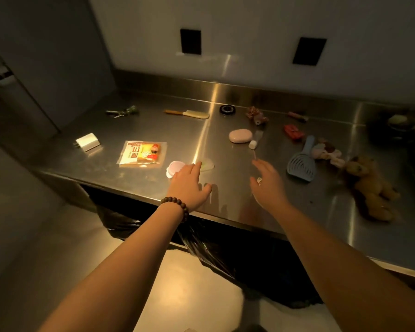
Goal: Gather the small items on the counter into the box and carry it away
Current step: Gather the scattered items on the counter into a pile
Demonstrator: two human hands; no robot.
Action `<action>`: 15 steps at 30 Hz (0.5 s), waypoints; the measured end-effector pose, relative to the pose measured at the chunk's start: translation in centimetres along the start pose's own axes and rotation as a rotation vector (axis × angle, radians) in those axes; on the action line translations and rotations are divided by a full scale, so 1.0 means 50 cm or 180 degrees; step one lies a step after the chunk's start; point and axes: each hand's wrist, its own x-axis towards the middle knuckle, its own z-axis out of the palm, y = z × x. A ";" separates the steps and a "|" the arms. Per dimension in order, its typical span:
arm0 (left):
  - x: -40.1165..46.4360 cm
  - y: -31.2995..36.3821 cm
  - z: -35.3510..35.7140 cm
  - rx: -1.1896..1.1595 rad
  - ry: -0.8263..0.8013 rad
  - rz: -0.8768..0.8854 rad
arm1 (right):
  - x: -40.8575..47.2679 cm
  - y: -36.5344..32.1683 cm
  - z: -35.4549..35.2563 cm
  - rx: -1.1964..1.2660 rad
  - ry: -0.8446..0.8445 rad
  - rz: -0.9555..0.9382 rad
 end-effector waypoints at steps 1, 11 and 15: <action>0.011 -0.001 0.006 0.0007 -0.0025 0.0108 | 0.002 0.006 -0.001 -0.0017 0.0038 0.0046; 0.108 0.010 0.064 0.0106 -0.0256 0.0477 | 0.035 0.085 0.000 -0.0216 0.0078 0.0499; 0.139 -0.003 0.079 0.0271 -0.0272 0.0403 | 0.044 0.105 0.021 -0.0458 -0.0022 0.0220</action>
